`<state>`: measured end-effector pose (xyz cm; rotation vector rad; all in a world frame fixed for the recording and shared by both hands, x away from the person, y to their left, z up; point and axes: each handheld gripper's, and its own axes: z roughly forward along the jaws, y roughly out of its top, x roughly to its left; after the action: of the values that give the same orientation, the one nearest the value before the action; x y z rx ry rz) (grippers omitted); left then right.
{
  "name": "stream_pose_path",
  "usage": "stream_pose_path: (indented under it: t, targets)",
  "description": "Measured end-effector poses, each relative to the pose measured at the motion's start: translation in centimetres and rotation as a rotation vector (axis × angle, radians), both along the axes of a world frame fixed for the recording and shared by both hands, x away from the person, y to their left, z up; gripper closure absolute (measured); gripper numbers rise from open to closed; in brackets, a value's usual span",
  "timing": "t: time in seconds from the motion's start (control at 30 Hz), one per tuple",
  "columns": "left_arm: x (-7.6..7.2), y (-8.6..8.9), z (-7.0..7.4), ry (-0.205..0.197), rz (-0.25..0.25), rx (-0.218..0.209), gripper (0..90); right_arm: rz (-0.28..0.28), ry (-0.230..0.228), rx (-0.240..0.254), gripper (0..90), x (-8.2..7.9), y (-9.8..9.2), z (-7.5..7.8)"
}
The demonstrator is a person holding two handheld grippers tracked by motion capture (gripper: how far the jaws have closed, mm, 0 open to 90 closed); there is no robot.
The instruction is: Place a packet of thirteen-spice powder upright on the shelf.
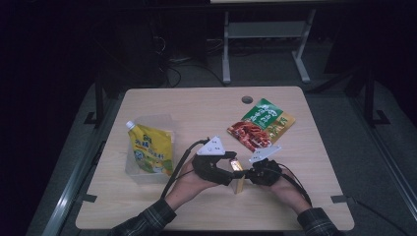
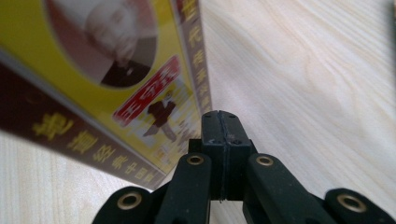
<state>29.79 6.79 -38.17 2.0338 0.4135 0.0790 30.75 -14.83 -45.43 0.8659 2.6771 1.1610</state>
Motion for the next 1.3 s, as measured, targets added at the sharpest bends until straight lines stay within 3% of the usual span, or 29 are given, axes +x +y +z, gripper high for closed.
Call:
stream_pose_path:
  t: [0.27, 0.47, 0.5, 0.53, 0.57, 0.6, 0.63, 0.67, 0.7, 0.77, 0.8, 0.87, 1.1, 1.3]
  targets:
    - [-0.4, 0.8, 0.9, -0.01, 0.002, -0.012, 23.4, -0.035, -0.009, -0.003, 89.3, -0.6, -0.9, 0.7]
    - [-1.1, 2.6, 1.0, -0.018, 0.018, 0.006, 20.9, -0.078, -0.001, -0.007, 78.6, -1.8, -2.4, 1.1]
    - [-1.5, 3.5, 0.6, -0.021, 0.03, 0.022, 20.0, -0.091, 0.002, -0.009, 72.1, -2.4, -3.0, 1.3]
    - [-1.5, 3.5, 0.6, -0.021, 0.03, 0.022, 19.8, -0.091, 0.002, -0.009, 72.1, -2.4, -3.0, 1.3]
    - [-1.7, 4.2, 0.3, -0.015, 0.041, 0.025, 19.8, -0.107, 0.01, 0.008, 62.9, -3.1, -3.4, 1.6]
    - [-1.8, 4.6, 0.0, -0.011, 0.044, 0.028, 19.8, -0.107, 0.01, 0.008, 62.9, -3.1, -3.4, 1.6]
    - [-2.1, 5.7, -0.7, 0.008, 0.055, 0.041, 19.8, -0.11, 0.009, 0.014, 54.2, -3.7, -3.6, 1.6]
    - [-2.1, 5.7, -0.7, 0.008, 0.055, 0.041, 19.8, -0.11, 0.009, 0.014, 54.2, -3.7, -3.6, 1.6]
    - [-2.3, 6.1, -1.1, 0.013, 0.058, 0.049, 19.8, -0.11, 0.013, 0.025, 45.1, -4.4, -3.7, 1.6]
    - [-2.8, 6.9, -2.0, 0.019, 0.071, 0.066, 19.8, -0.11, 0.009, 0.025, 42.3, -4.6, -3.7, 1.6]
    - [-3.4, 7.4, -2.9, 0.023, 0.083, 0.097, 19.8, -0.114, 0.006, 0.032, 37.3, -5.1, -3.5, 1.8]
    - [-3.6, 7.7, -3.4, 0.028, 0.089, 0.106, 19.8, -0.113, 0.007, 0.041, 35.7, -5.2, -3.4, 2.0]
    - [-4.7, 9.4, -5.8, 0.105, 0.085, 0.129, 19.8, -0.097, -0.001, 0.065, 24.7, -5.5, -1.5, 2.6]
    - [-4.7, 9.1, -6.1, 0.095, 0.072, 0.141, 19.8, -0.091, -0.022, 0.094, 22.8, -5.1, -0.5, 3.2]
